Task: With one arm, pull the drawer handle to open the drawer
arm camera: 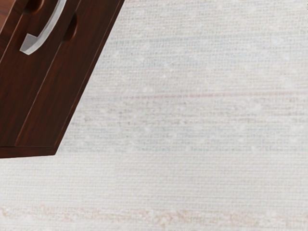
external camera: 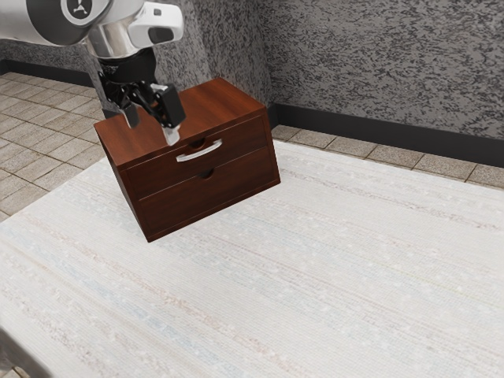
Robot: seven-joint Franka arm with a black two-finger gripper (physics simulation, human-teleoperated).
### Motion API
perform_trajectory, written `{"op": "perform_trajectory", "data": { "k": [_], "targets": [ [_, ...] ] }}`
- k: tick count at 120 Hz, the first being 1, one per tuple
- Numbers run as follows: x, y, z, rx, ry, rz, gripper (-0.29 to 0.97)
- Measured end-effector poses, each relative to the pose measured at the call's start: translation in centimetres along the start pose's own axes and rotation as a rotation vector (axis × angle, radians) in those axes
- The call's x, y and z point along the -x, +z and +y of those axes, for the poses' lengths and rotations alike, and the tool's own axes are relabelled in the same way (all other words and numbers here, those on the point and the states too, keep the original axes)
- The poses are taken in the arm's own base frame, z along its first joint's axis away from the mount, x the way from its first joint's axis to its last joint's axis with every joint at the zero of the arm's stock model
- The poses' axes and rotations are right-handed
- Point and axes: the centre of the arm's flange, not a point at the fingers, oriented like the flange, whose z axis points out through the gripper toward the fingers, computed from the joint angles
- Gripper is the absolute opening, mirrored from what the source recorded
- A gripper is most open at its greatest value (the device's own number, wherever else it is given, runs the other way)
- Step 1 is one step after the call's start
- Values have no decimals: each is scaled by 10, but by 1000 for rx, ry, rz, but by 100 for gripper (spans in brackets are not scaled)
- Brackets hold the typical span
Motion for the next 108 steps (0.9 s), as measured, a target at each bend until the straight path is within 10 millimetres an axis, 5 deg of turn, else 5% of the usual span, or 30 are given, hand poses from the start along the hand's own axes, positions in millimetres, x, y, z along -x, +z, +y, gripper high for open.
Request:
{"op": "perform_trajectory", "data": {
  "k": [15,25,38,61,75,87,97,108],
  "targets": [
    [1,-1,-6,7,6,2,68],
    [10,-49,-7,-10,15,110,68],
    [9,-67,4,-18,47,166,68],
    [4,-62,7,-10,71,178,68],
    [1,-31,49,106,169,128,68],
    [30,18,73,258,265,65,68],
    [87,60,18,295,176,47,68],
    [146,62,30,204,237,100,68]
  ]
}}
